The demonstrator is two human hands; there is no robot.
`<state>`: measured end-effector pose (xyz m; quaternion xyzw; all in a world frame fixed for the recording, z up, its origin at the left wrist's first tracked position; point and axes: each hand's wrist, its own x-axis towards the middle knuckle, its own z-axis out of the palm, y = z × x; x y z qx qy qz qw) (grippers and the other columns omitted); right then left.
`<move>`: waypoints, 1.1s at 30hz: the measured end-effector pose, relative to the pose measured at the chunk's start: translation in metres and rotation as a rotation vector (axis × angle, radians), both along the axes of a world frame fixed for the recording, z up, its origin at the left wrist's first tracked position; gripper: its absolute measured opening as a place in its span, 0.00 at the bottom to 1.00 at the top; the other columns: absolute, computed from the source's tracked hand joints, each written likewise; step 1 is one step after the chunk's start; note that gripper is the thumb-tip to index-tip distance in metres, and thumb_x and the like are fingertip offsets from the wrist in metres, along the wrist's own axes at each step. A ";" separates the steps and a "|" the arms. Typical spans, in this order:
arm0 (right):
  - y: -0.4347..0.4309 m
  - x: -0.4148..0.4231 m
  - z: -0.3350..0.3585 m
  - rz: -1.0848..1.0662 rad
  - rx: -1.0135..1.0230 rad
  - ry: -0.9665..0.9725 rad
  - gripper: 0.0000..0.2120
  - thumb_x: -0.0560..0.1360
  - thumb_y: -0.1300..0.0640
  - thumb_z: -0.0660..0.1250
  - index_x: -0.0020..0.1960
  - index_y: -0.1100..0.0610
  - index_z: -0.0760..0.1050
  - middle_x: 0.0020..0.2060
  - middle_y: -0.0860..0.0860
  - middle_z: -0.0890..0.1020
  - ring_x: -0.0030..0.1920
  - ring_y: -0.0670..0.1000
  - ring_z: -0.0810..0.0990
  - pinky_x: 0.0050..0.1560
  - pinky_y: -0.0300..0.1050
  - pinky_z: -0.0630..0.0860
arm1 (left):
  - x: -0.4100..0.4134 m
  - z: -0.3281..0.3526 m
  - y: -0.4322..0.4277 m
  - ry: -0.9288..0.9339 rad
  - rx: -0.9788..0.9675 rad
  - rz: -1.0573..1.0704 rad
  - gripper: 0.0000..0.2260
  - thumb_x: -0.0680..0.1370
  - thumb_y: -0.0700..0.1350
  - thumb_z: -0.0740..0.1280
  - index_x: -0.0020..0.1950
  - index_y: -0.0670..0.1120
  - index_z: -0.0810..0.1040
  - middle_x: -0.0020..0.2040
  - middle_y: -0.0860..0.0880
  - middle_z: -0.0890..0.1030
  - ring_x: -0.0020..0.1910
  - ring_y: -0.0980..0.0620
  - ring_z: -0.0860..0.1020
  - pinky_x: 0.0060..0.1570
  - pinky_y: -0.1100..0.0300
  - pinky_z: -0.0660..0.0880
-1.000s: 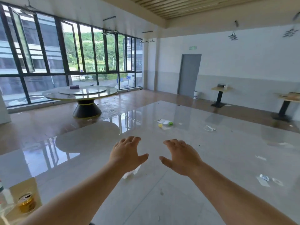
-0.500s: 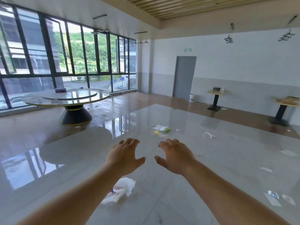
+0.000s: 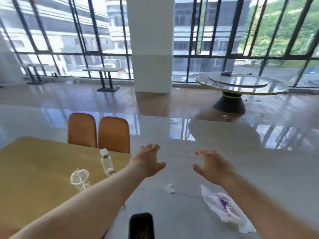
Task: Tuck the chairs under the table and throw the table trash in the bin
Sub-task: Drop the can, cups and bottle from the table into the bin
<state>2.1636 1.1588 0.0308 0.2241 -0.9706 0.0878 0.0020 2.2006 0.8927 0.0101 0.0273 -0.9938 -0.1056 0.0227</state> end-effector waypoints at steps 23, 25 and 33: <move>-0.467 -0.010 -0.295 0.858 0.099 -0.478 0.54 0.70 0.31 0.74 0.82 0.45 0.44 0.80 0.54 0.59 0.78 0.59 0.60 0.73 0.60 0.68 | 0.153 -0.346 -0.237 -0.311 0.352 1.062 0.47 0.73 0.78 0.56 0.84 0.53 0.50 0.85 0.50 0.49 0.83 0.43 0.49 0.78 0.35 0.54; -0.486 -0.014 -0.320 0.886 0.069 -0.498 0.59 0.67 0.28 0.74 0.83 0.48 0.42 0.81 0.55 0.56 0.80 0.59 0.58 0.75 0.60 0.66 | 0.137 -0.379 -0.225 -0.322 0.371 1.154 0.50 0.71 0.82 0.52 0.84 0.55 0.43 0.85 0.52 0.40 0.83 0.43 0.39 0.77 0.29 0.44; -0.497 -0.031 -0.369 1.028 -0.190 -0.542 0.52 0.68 0.33 0.76 0.80 0.55 0.57 0.71 0.51 0.71 0.65 0.49 0.74 0.53 0.38 0.70 | 0.099 -0.450 -0.212 -0.235 0.037 1.360 0.51 0.69 0.84 0.40 0.83 0.53 0.40 0.85 0.46 0.41 0.82 0.39 0.35 0.74 0.28 0.37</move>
